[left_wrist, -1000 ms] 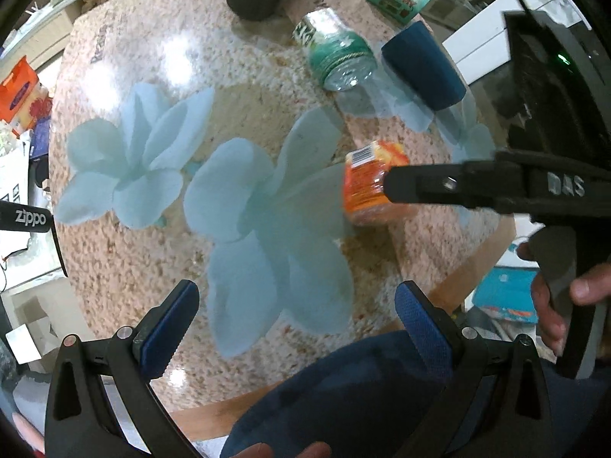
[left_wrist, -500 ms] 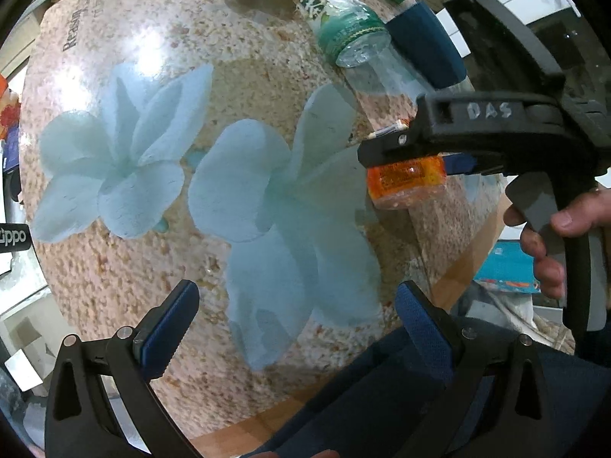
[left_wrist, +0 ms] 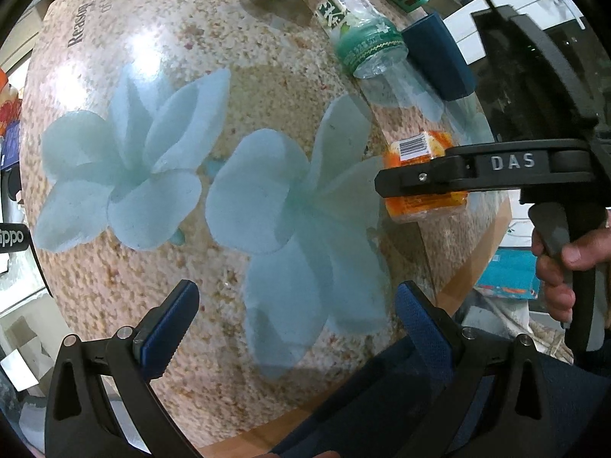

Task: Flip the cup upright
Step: 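Grasp the orange cup across its body with the right gripper, then rotate the held orange cup so its open rim faces up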

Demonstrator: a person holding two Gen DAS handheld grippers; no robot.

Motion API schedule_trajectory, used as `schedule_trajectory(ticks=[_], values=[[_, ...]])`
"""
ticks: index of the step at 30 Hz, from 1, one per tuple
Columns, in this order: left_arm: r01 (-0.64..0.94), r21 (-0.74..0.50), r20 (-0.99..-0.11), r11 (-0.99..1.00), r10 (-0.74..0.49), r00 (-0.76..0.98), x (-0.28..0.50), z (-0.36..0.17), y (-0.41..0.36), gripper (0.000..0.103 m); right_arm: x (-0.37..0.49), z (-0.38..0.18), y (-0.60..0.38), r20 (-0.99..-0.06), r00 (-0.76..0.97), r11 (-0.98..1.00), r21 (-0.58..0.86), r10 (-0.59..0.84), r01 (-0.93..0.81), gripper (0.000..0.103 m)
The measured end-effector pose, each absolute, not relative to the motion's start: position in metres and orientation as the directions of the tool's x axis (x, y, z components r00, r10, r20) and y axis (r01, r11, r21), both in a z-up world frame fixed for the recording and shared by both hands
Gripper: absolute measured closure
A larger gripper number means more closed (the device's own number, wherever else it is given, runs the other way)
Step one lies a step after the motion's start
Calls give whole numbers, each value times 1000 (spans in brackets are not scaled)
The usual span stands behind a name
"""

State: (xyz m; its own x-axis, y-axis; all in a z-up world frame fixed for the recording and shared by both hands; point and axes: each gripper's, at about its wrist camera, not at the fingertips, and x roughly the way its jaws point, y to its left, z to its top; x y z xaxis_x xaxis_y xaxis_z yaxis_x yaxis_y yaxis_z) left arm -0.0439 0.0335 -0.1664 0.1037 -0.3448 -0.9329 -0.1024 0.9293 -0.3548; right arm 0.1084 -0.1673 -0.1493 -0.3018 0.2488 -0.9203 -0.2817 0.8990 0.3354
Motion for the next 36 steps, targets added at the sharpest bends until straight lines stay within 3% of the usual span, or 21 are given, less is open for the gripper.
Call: schedule_trajectory(ticks=[8,13,24,29,36], values=[[-70,-338,-937,938,-329,122,-46,-152,23,0,109,-135,-174,-934,-196,851,353,298,-390,38],[-74,-345,-934,936,-335,127,-47,-151,19,0,97,-121,-175,-933,-33,782,320,358,-534,38],[-57,-344,-933,937,-334,134,-41,-157,13,0,81,-127,-174,-827,217,621,189,518,-760,39],[-44,-331,-938,943,-323,126,-38,-165,8,0,69,-142,-176,-758,280,565,138,589,-814,39],[-39,-305,-949,951,-301,94,-32,-181,-7,0,65,-163,-184,-730,284,536,132,622,-834,38]])
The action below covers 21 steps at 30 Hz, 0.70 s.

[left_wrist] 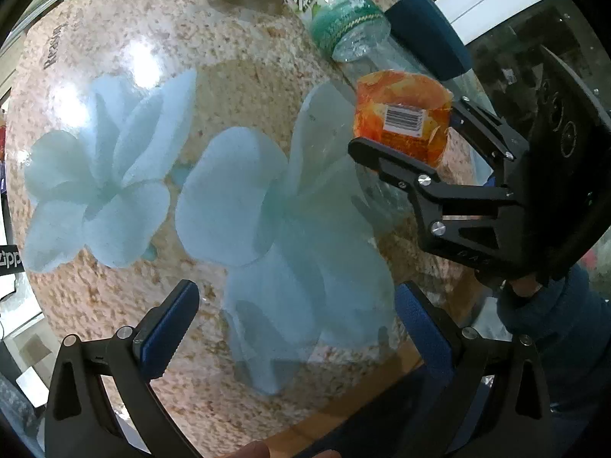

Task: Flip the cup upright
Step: 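Rotate the held orange cup so its open rim faces up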

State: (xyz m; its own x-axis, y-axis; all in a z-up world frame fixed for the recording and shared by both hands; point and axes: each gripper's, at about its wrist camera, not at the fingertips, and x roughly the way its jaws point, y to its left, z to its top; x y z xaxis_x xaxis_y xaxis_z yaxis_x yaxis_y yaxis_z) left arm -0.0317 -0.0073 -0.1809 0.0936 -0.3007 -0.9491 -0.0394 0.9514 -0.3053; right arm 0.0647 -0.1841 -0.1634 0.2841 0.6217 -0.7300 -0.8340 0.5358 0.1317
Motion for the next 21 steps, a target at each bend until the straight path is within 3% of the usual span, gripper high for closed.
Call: schedule_trajectory(ticks=[15,17,20,21], values=[[-38,-301,-952,953,-298,72,-31,-192,-10,0,60,-172,-180,-747,274,545,139,606,-827,38],[-36,-300,-952,953,-297,72,-31,-191,-10,0,61,-174,-181,-756,266,550,146,598,-822,35],[-41,-310,-949,950,-307,72,-33,-189,-7,0,63,-172,-181,-770,235,555,180,594,-812,13],[-43,-315,-948,948,-311,71,-33,-188,-6,0,62,-168,-182,-768,233,551,181,597,-815,11]])
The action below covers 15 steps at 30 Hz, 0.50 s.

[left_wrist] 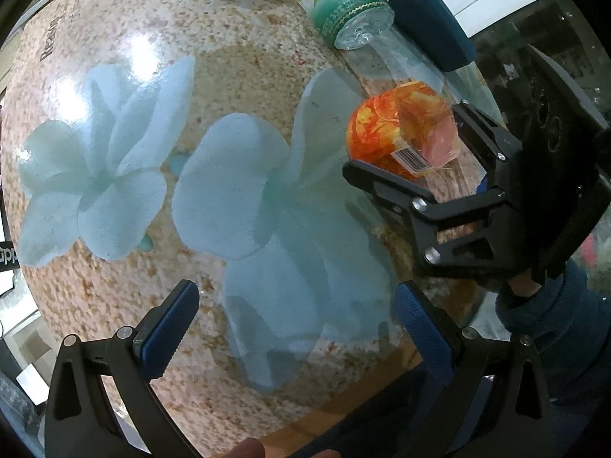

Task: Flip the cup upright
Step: 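Rotate the held orange cup so its open rim faces up, then lower the upright cup onto the table and open the right gripper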

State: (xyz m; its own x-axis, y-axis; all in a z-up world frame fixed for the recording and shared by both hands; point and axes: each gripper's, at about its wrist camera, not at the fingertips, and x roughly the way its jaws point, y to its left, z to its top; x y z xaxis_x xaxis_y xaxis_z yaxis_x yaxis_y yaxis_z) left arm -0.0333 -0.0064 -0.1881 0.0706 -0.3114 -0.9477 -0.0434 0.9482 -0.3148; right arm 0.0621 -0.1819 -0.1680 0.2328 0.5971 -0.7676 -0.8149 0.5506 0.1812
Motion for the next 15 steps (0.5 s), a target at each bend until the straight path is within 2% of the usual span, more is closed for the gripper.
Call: schedule_trajectory(ticks=[7,10,15], values=[[-32,-348,-933,937,-343,112,-41,-163,-1,0,65,-131,-194,-764,252,573,182,595,-799,8],[-35,-380,-915,924,-370,157,-44,-147,3,0,69,-108,-200,-778,280,611,164,563,-775,1],[-15,-393,-895,919,-379,237,-40,-119,4,0,76,-69,-213,-819,324,693,120,474,-711,0]])
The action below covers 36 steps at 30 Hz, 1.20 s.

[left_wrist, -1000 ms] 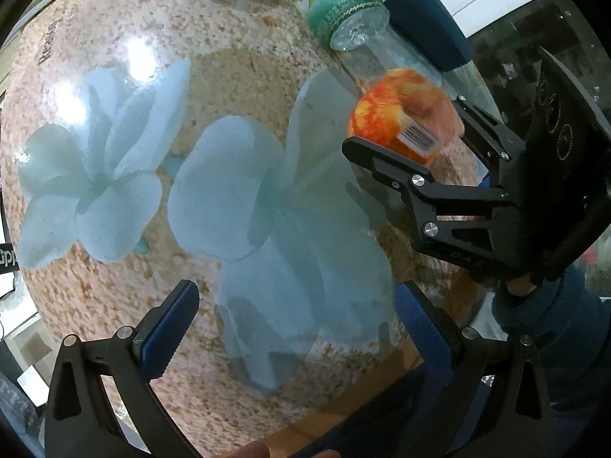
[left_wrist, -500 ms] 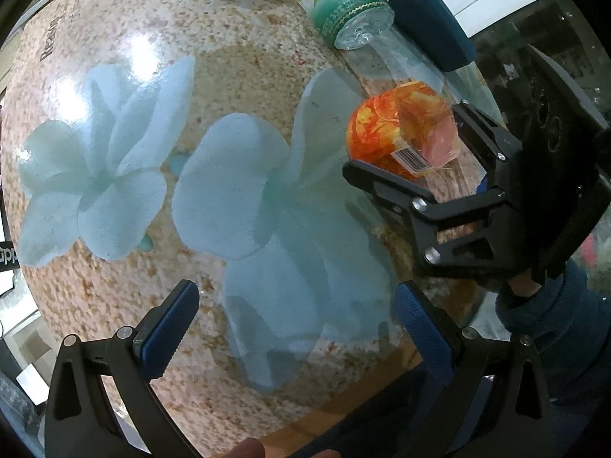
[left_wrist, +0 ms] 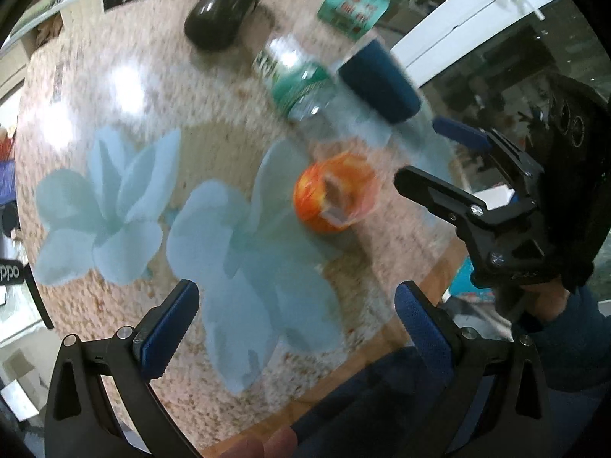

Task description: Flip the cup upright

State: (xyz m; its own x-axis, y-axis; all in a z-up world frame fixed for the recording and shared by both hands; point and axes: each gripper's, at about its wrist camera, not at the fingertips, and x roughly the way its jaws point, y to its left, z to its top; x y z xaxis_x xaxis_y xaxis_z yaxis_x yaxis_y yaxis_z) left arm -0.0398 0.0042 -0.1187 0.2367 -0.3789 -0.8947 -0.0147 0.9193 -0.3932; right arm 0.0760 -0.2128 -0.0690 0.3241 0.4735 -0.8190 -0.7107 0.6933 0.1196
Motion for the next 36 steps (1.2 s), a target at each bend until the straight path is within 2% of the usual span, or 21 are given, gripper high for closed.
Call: schedule_trajectory(ticks=[6,13,24,36], values=[[18,-371,-886,928,-360,293,-27,-93,-11,0,80,-39,-229,-866,348,782,77,360,-619,0],[-8,-338,-894,941,-318,316,-17,-73,-25,0,85,-25,-251,-906,297,817,86,302,-570,0],[-24,-226,-915,974,-204,349,-7,-53,-62,0,83,-21,-278,-912,238,809,146,332,-570,0],[-47,-158,-921,986,-130,368,-1,-60,-94,0,89,-28,-298,-899,206,781,202,388,-590,0]])
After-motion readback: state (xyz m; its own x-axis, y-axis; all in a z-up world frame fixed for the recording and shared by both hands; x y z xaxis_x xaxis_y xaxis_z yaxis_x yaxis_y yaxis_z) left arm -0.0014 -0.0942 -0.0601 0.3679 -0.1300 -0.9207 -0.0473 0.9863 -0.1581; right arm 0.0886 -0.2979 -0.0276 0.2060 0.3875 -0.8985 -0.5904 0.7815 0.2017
